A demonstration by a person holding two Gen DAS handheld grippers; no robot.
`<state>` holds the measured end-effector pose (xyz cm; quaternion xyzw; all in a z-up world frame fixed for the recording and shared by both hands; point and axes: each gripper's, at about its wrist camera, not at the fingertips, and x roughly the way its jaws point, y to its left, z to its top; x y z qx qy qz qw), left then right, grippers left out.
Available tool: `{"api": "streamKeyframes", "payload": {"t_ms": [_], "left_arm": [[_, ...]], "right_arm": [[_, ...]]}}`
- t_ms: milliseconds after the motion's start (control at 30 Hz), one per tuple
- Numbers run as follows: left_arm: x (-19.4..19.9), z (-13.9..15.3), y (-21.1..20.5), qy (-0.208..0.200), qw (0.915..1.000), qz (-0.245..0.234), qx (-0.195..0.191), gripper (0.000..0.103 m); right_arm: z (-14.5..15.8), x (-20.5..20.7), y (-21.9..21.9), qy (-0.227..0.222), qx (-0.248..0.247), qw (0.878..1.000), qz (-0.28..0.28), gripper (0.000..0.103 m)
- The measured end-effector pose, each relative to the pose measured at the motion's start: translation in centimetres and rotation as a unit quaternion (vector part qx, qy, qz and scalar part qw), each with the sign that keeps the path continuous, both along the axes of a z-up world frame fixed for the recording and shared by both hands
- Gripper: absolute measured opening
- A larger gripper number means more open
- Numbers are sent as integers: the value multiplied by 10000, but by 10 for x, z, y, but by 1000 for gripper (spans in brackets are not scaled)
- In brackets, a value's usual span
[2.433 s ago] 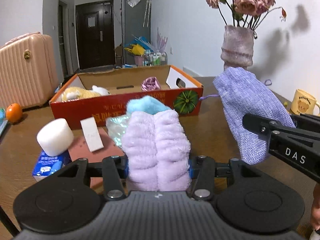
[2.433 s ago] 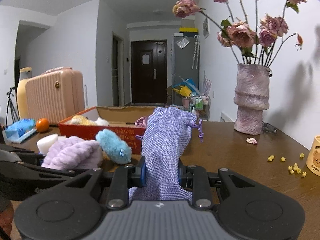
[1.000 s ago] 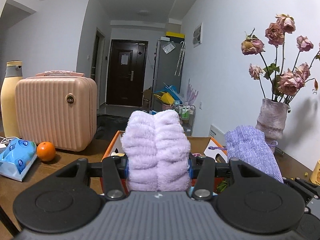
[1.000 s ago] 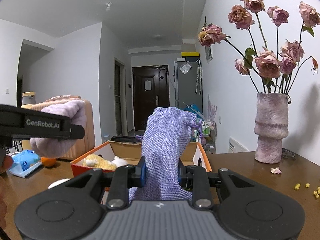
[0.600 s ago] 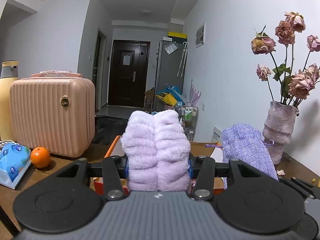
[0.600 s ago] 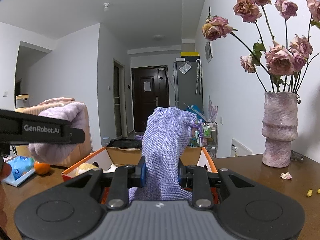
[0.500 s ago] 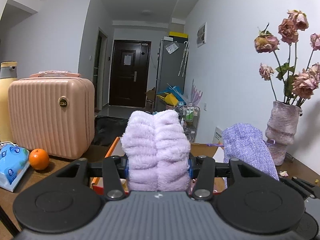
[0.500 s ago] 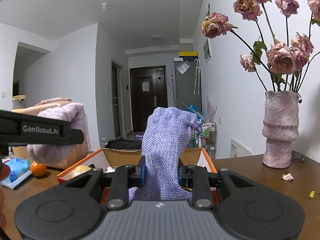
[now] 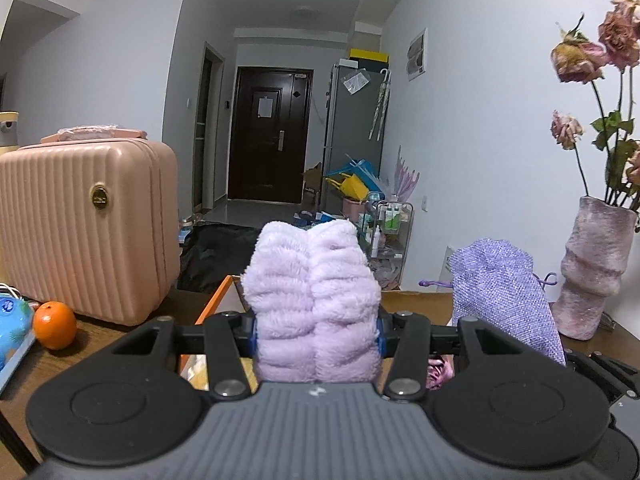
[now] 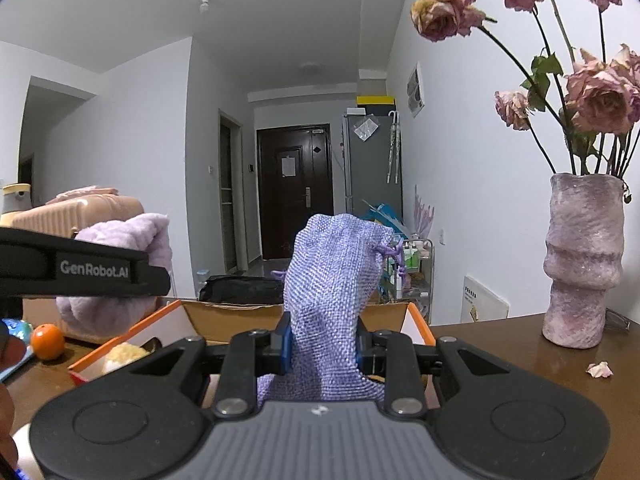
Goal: Organize soft objects
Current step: 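Carry the headband and pouch with both tools over the cardboard box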
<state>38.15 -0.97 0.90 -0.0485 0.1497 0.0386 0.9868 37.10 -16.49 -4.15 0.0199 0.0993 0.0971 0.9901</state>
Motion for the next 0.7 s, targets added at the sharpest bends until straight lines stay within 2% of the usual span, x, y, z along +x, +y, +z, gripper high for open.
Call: {"api": "streamKeyframes", "payload": {"t_ms": [267, 533, 700], "left_arm": [[28, -4, -4, 46, 9999, 73, 76, 48], [49, -12, -8, 261, 9996, 32, 129, 48], [51, -16, -10, 311, 9994, 6, 155, 48]], "right_arm": [[-4, 29, 2, 99, -86, 9999, -63, 26], [-9, 49, 5, 208, -203, 9995, -138, 26], [-13, 58, 4, 436, -241, 9986, -154, 27]]}}
